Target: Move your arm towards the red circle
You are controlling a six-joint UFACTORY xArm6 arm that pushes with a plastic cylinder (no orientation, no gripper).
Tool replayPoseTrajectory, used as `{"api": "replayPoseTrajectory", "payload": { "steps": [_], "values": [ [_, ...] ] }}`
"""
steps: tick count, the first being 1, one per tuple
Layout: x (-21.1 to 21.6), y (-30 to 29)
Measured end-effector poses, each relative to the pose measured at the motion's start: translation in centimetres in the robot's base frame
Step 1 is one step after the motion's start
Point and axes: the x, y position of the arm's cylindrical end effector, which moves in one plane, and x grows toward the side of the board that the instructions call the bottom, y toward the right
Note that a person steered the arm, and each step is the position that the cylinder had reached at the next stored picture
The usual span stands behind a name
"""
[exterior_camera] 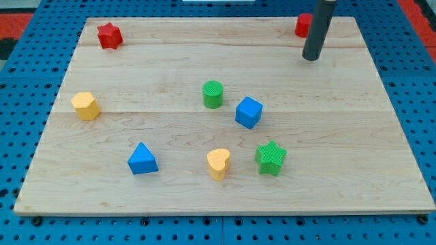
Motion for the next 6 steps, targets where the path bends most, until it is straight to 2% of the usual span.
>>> {"api": "replayPoseTrajectory", "payload": {
  "steps": [1, 3, 4, 5, 6],
  "values": [
    [0.7, 0.3],
    [13.1, 3.4],
    [13.9, 3.9],
    [7.4, 2.1],
    [2.7, 5.4]
  ]
}}
